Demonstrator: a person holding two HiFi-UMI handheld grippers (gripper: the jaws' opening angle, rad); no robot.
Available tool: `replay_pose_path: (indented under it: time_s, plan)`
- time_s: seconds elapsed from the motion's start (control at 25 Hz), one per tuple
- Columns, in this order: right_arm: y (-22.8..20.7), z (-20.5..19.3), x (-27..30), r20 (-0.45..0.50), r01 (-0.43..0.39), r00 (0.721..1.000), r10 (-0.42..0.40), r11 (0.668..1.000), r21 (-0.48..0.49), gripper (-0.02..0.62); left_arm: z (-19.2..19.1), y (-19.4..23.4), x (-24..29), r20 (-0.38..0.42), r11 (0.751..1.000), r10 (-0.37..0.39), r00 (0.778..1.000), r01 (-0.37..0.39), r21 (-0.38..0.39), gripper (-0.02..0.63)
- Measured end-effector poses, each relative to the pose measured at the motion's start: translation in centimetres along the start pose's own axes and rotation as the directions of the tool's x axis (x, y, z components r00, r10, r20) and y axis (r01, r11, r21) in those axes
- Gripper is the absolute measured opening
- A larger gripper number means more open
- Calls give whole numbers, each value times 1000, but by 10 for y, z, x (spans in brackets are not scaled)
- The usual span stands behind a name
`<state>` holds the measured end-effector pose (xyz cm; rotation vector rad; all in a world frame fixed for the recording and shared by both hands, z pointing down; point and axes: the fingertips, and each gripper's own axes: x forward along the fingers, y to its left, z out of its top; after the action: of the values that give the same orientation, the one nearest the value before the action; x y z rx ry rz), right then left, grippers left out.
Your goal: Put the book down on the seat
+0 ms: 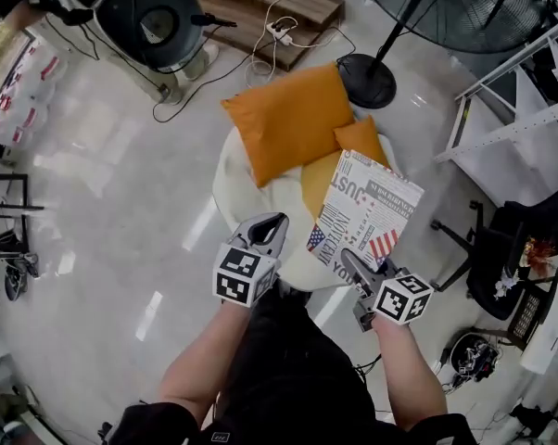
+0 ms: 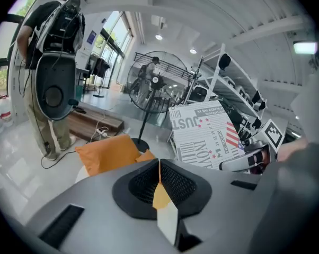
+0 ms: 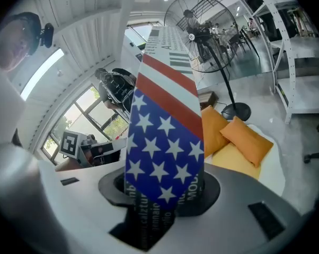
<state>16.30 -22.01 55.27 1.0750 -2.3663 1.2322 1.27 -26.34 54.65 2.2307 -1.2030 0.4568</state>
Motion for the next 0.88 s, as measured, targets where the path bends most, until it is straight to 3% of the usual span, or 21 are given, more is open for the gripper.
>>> replay_pose_path:
  time_s: [0.24,0.56,0.88]
  plan:
    - [-33,-43,53,-94,0,996,4,999,33,172,-68,27,44,-51,999,6,999,-9,-51,9]
    - [-80,-91,123,-167,-27,985,33,999,43,171,-133,63,97,-112,998,18,994,-24,-50,9]
    - [-145,-150,179,-238,6,971,16,996,90,171,-211,99,140,-160,994,19,987,-37,-106,9]
